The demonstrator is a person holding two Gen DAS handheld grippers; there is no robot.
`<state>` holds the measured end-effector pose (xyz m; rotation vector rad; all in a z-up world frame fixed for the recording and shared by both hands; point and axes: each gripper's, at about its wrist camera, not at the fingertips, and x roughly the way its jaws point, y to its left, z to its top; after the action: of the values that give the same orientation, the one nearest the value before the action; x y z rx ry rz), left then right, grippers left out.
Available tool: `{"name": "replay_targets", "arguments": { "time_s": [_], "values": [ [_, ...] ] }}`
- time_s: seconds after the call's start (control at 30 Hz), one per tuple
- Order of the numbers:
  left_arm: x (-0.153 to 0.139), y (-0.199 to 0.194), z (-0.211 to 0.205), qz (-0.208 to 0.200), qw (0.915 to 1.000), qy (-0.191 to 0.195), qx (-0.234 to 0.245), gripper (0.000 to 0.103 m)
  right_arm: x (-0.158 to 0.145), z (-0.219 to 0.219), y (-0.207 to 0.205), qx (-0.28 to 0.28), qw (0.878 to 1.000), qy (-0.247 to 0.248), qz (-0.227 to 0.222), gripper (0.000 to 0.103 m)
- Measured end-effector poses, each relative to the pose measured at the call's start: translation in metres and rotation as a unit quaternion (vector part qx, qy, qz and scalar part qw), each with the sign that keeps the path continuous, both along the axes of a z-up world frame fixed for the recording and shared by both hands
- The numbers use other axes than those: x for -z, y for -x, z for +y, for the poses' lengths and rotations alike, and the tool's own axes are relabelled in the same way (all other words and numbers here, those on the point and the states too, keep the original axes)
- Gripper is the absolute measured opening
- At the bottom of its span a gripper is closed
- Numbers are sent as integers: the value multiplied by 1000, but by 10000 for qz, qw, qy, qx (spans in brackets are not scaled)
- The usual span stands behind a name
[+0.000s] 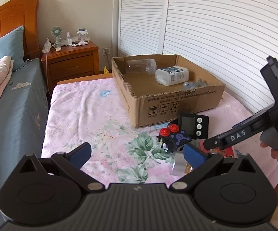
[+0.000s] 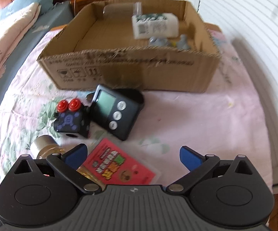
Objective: Organize rigid objects
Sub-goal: 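Move the right gripper back toward the black timer and red card box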
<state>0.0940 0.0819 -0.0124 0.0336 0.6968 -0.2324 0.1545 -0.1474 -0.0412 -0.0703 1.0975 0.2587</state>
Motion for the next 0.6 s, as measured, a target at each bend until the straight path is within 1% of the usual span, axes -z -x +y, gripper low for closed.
{"name": "replay_targets", "arguments": {
  "time_s": [0.17,0.3,0.47,0.6],
  "values": [
    [2,3,3,-39,9999,-143,-75,101,9,10,-7,122,9998,7,129,103],
    [3,5,3,-28,9998,-196,-19,101,19,16,-12,253,9994,231,102,103],
    [3,8,3,-33,9998,-181,21,101,20,12,-9,233,9990,379,-13,103],
    [4,11,1,-15,9999,-120,61,101,20,-1,-2,297,9982,514,-21,103]
  ]
}}
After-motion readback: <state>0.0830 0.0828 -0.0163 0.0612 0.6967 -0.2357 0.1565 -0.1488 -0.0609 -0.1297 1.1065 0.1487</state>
